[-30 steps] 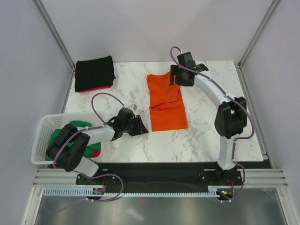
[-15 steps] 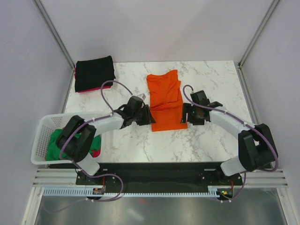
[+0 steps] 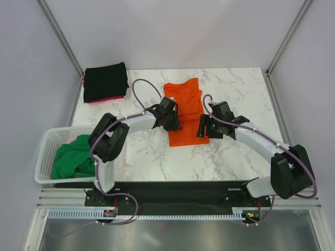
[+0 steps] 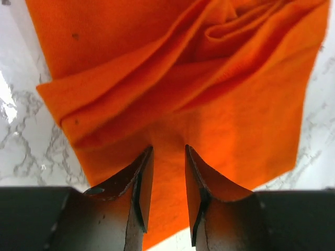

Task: Fold and stack the t-shirts
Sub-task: Fold the tshirt

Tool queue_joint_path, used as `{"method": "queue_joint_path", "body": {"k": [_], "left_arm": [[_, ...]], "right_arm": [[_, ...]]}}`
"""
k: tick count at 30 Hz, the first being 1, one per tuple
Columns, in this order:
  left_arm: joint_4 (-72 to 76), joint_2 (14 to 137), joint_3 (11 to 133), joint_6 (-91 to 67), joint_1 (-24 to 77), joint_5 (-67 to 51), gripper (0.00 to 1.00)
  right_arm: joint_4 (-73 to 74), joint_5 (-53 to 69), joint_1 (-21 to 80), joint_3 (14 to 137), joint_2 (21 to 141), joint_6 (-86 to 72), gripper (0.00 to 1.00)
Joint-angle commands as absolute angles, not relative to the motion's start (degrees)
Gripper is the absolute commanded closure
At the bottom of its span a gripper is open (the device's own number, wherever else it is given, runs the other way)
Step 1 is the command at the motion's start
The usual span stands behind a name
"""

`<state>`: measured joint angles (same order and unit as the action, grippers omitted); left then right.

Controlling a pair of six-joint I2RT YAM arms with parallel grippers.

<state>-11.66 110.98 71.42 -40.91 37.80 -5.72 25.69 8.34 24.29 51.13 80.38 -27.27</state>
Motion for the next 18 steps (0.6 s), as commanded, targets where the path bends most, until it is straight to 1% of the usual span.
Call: {"method": "queue_joint_path", "body": {"k": [1,5,6,8,9,11,12,14,17,18], "left_arm": [[-15.46,114.78,77.5,-39.2,37.97,-3.26,0.63],[-21.43,119.87,87.43,-35.78,36.3,-2.2,0.62],[-25.36,122.67,93.63,-33.77,35.69,-2.63,0.62],[-30.47,126.02,100.86,-31.39,33.67,-2.29,0.62],[-35.37,129.34,108.12,-29.38,32.01,-2.29,0.62],[-40.32,131.65,118.24,-27.96,30.51,-2.55,0.62],[-43.82,132.18,120.04,-26.82,29.45,-2.03,0.61],[-45.26,130.44,120.07,-26.11,28.74,-0.45,0.61],[-44.39,122.8,113.84,-26.1,29.09,1.93,0.61],[-43.86,120.87,108.51,-26.02,29.79,2.19,0.6]], "right_arm": [[26.18,8.88,25.57,50.45,76.83,-27.86,0.28],[29.87,7.56,26.19,50.19,72.17,-27.86,0.28],[30.67,6.51,26.28,49.84,70.59,-27.69,0.28],[32.43,5.1,26.28,49.4,69.26,-27.51,0.27],[32.78,3.62,26.28,48.61,68.39,-27.6,0.26],[32.96,2.73,26.19,47.64,68.12,-27.95,0.25],[32.52,2.55,26.19,46.85,68.29,-28.12,0.24],[31.64,3.07,26.02,46.15,69.42,-29.09,0.23],[29.36,3.87,25.84,45.88,71.62,-29.79,0.21],[28.4,4.13,25.58,46.14,72.33,-29.71,0.21]]}}
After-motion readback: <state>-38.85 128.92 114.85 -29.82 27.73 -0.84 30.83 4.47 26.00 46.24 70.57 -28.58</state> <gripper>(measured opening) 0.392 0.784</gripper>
